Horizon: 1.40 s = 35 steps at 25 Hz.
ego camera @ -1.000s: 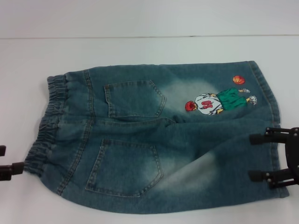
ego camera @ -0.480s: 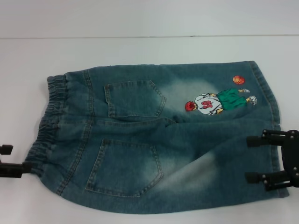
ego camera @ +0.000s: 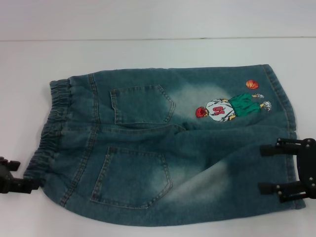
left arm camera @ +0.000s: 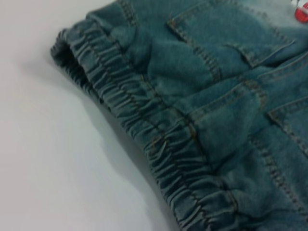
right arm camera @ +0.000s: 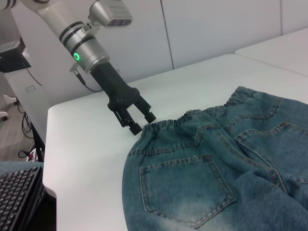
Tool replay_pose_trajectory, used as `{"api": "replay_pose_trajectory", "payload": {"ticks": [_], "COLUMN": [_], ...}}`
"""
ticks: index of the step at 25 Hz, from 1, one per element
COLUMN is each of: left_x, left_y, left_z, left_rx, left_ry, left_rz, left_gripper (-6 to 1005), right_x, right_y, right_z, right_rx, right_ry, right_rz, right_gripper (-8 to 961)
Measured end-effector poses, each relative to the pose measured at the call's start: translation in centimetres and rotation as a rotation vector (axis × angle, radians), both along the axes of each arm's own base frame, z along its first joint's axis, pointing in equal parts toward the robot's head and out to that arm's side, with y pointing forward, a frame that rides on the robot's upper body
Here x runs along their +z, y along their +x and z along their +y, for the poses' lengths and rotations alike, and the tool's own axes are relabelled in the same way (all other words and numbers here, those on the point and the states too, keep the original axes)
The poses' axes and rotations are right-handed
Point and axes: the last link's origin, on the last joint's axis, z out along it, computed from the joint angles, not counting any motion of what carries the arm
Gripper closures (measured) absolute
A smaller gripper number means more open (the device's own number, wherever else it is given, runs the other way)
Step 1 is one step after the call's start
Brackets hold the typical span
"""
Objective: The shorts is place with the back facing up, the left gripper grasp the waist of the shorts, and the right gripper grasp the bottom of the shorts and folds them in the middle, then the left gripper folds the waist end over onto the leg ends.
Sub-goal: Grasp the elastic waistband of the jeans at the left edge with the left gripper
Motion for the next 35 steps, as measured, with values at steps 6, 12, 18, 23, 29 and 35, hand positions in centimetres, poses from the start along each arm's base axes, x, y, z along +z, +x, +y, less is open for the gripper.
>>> {"api": "replay_pose_trajectory", "payload": {"ticks": [6, 12, 18, 23, 29, 35], "left_x": [-0.4, -0.5, -0.5, -0.4, -0.5, -0.3], "left_y": [0.0, 0.2, 0.7, 0.9, 1.3, 1.3], "left_z": [0.1, 0.2, 0.3, 0.5, 0.8, 1.1], "left_rx": [0.001, -0.002, -0.014, -0.024, -0.036, -0.013], "left_ry": [-0.001, -0.013, -0.035, -0.037, -0.034, -0.006], "left_rz": [0.013, 0.004, -0.005, -0.008, -0.014, -0.019], "left_gripper": [116, 151, 308, 455, 602, 797], "right_x": [0.0, 0.0, -0.1, 0.0, 0.0, 0.2], "right_y": [0.0, 0.1, 0.1, 0.2, 0.3, 0.4], "right_z": [0.0, 0.0, 0.0, 0.0, -0.1, 0.0], "right_rx": [-0.002, -0.007, -0.011, -0.016, -0.022, -0.026], "right_ry": [-0.001, 0.003, 0.002, 0.005, 0.006, 0.007], "right_rz": [0.0, -0.002, -0.001, -0.001, -0.002, -0.005], "right_gripper": [11, 11, 12, 12, 12, 12]}}
